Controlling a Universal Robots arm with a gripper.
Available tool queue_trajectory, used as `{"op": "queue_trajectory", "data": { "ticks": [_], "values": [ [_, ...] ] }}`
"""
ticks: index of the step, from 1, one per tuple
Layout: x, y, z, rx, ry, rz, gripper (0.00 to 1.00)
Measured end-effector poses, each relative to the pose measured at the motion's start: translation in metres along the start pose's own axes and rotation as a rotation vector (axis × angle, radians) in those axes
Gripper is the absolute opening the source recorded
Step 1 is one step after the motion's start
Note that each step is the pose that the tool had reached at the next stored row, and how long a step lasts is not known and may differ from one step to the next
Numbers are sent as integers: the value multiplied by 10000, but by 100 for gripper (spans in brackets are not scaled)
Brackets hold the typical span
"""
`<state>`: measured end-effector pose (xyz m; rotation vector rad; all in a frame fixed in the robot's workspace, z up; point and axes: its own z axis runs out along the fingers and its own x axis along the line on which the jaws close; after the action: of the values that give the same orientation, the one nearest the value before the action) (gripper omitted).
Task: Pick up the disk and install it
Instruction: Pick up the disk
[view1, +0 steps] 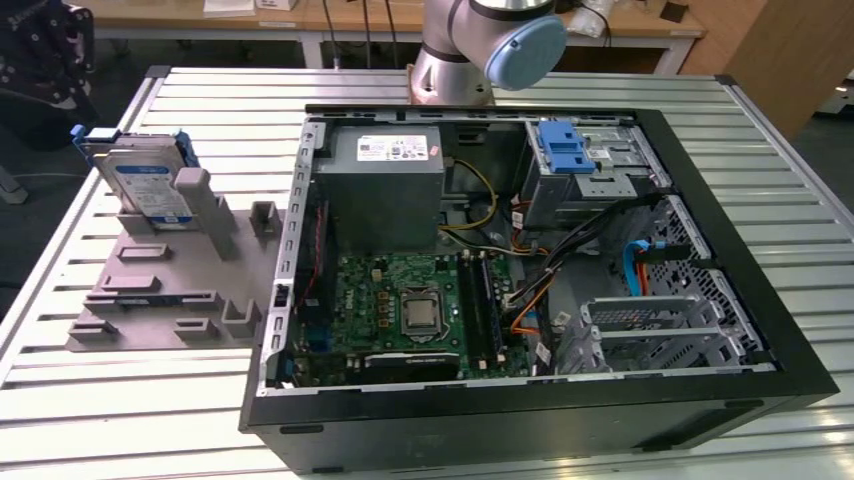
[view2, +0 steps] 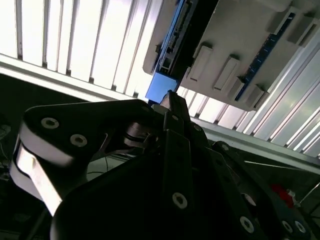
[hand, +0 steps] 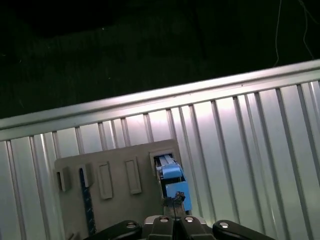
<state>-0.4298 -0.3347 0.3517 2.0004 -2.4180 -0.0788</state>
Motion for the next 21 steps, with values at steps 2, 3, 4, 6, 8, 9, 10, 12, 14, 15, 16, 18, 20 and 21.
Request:
{"op": "queue_trajectory", "data": {
  "ticks": [2,3,4,6,8,9,10,12,14,15,16,18,20,21],
  "values": [
    [0,0,5,-9,14,-353,11],
    [-7,2,9,0,16,-459,11],
    [-27,6,12,23,13,-505,11],
    [-65,12,15,38,13,-567,11],
    [-68,13,16,40,13,-591,11],
    [-68,14,16,39,14,-596,11],
    [-68,13,16,38,14,-601,17],
    [-69,13,18,64,10,-602,23],
    [-68,15,31,108,3,-607,35],
    [-67,16,43,125,0,-612,35],
    [-66,17,59,131,-1,-615,41],
    [-64,20,95,131,0,-616,47],
    [-63,22,132,132,0,-616,53],
    [-62,22,151,132,-1,-616,53]
  ]
}}
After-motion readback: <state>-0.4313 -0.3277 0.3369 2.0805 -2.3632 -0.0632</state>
